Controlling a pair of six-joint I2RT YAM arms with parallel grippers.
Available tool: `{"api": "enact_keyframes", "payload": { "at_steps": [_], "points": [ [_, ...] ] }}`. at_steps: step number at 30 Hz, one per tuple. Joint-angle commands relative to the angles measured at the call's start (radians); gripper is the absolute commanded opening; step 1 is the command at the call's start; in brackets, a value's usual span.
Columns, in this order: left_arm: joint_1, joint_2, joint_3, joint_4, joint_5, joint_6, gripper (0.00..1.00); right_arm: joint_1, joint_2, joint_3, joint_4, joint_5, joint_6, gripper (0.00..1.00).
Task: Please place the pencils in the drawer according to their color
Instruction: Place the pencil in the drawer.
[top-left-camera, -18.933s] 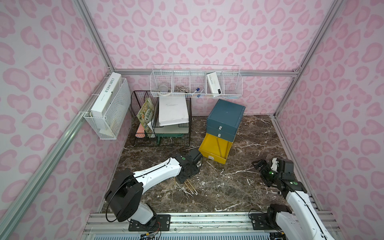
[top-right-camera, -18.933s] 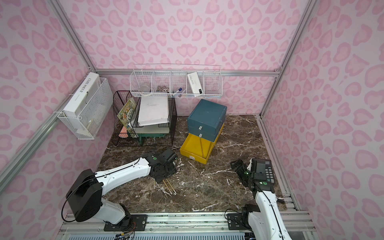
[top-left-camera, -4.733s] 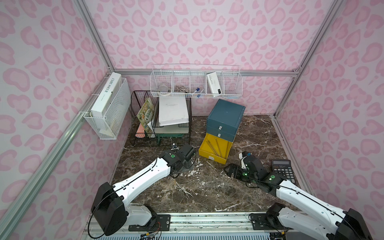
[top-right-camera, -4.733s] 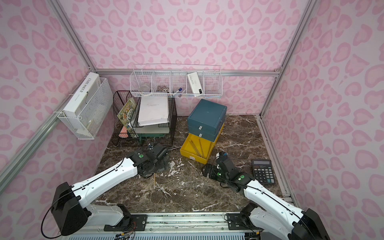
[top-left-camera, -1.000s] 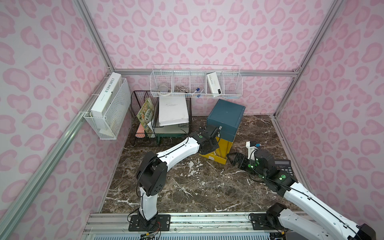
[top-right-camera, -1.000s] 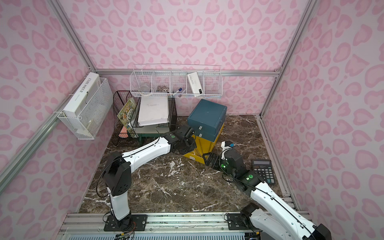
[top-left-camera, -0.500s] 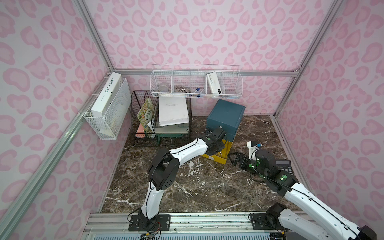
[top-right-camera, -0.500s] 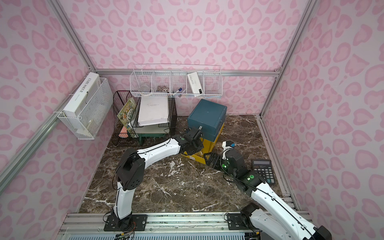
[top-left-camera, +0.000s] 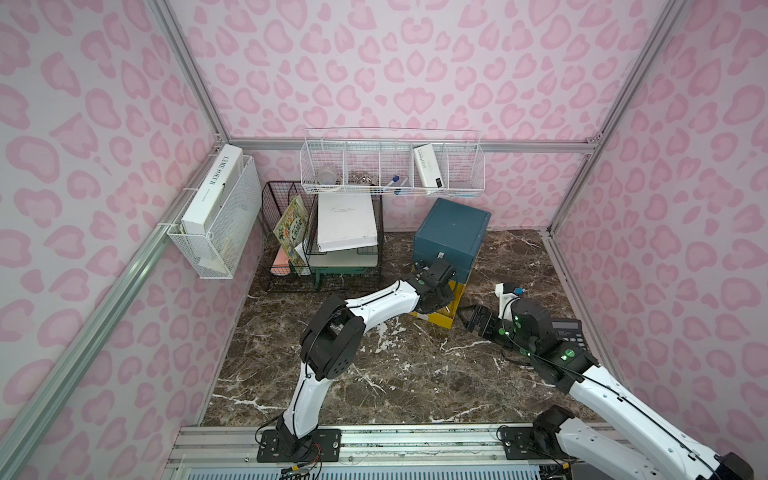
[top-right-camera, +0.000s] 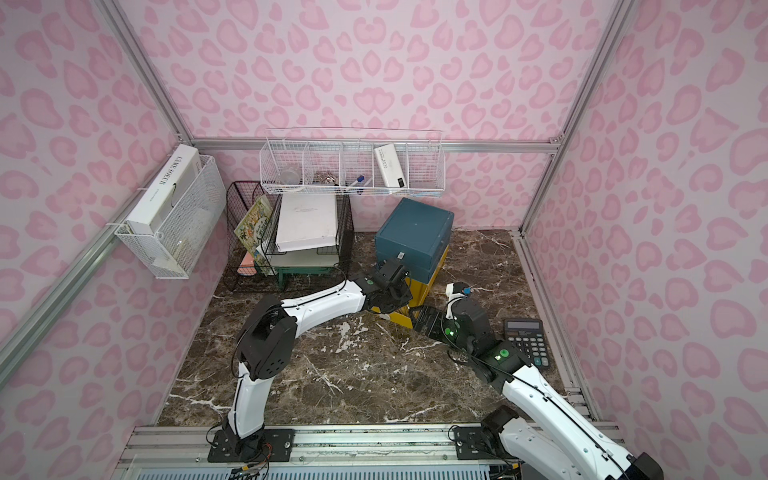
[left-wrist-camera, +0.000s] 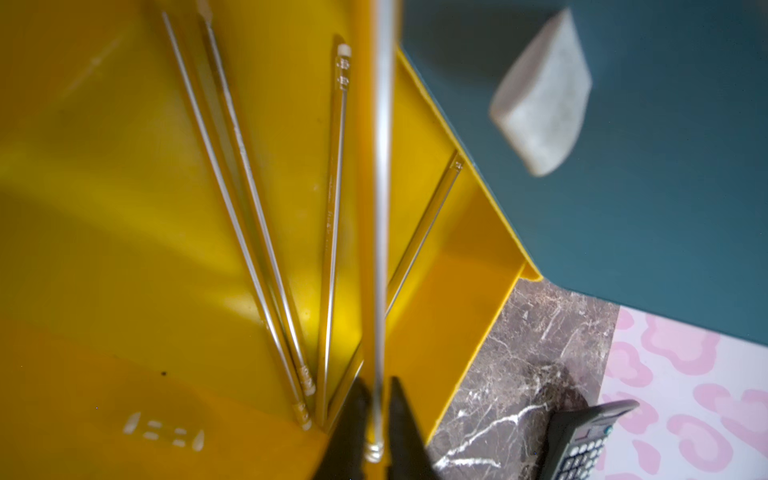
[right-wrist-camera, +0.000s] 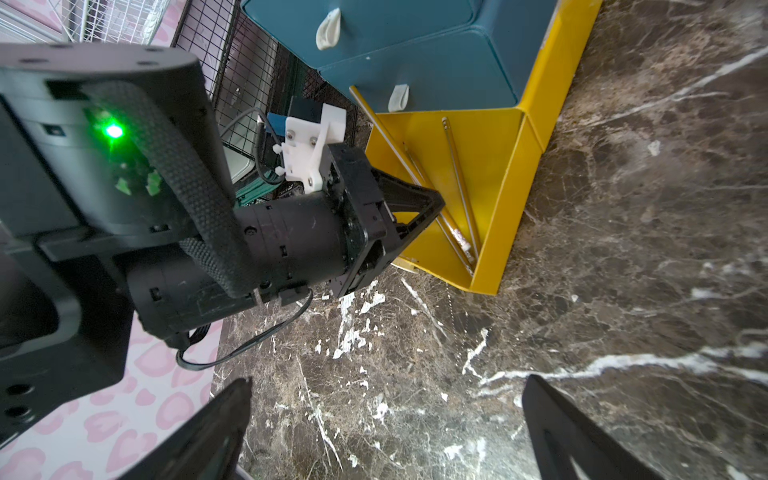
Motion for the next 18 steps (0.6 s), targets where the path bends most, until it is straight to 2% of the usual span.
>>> {"api": "enact_keyframes", "payload": {
  "at_steps": [1, 3, 6, 10, 18],
  "points": [
    [0.0, -0.007, -0.001, 0.026, 0.028, 0.01, 0.45, 0.0, 0.003, 0.007, 0.004, 0.0, -0.003, 1.0],
    [0.0, -0.016, 0.001, 0.021, 0.034, 0.017, 0.59, -0.001, 0.005, 0.007, 0.004, 0.0, -0.003, 1.0],
    [0.0, -0.03, 0.003, 0.022, 0.045, 0.035, 0.7, -0.002, 0.002, 0.007, 0.004, 0.0, -0.001, 1.0],
    [-0.001, -0.056, 0.004, 0.036, 0.066, 0.061, 0.76, -0.002, 0.004, 0.004, 0.004, 0.0, 0.002, 1.0],
    [0.001, -0.109, -0.007, 0.038, 0.107, 0.081, 0.79, -0.003, 0.004, 0.001, 0.007, 0.001, 0.008, 1.0]
  ]
}}
